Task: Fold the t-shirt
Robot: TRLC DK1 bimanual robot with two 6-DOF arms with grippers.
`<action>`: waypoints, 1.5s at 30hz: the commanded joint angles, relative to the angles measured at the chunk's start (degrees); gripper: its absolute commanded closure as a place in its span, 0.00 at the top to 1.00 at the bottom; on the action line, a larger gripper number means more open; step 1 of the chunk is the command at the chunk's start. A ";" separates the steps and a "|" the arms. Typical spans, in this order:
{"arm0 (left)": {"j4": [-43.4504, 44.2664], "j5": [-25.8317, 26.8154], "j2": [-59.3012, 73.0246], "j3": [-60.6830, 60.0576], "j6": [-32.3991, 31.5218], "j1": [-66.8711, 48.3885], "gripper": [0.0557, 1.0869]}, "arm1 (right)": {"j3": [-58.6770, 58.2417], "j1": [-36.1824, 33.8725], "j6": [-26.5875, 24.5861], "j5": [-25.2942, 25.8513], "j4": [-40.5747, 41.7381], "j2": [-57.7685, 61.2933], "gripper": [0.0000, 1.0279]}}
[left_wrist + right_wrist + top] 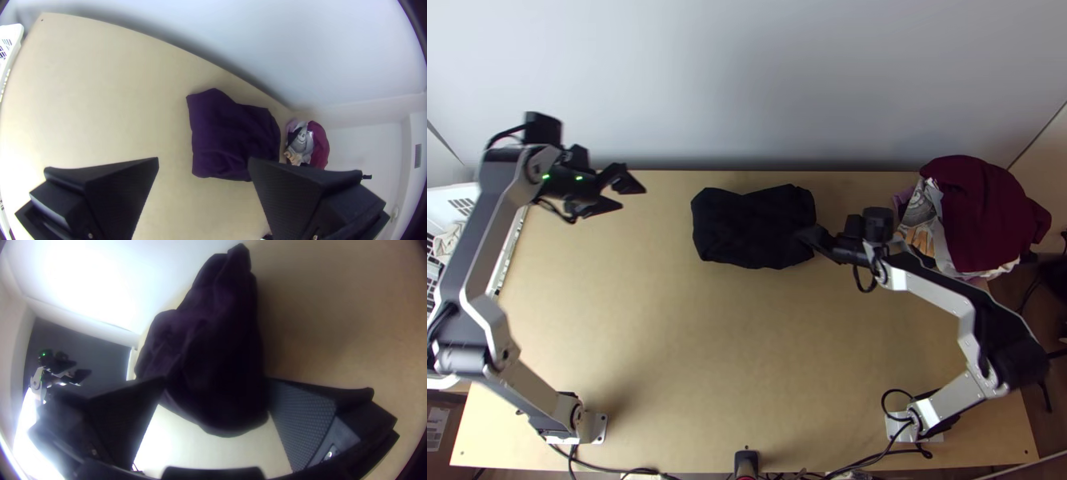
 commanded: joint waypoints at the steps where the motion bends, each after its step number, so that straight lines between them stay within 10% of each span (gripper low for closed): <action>1: 2.66 0.06 -8.65 -9.14 -0.46 3.35 0.95 | 5.80 2.19 -0.18 -0.57 0.86 8.08 0.96; 22: 3.63 1.46 -19.37 -19.95 -0.28 10.56 0.95 | 40.87 10.36 -2.11 -1.53 -17.60 30.76 0.96; 25: 3.63 1.55 -20.25 -21.18 0.33 10.91 0.95 | 51.41 11.33 -9.84 -1.18 -31.48 36.56 0.66; 28: 3.63 3.31 -20.43 -22.06 0.33 12.32 0.95 | 54.31 11.94 -15.64 -0.74 -33.94 37.44 0.01; 45: 4.77 7.62 -21.57 -29.36 2.00 16.53 0.95 | 49.13 2.54 -21.09 12.44 -33.94 13.53 0.03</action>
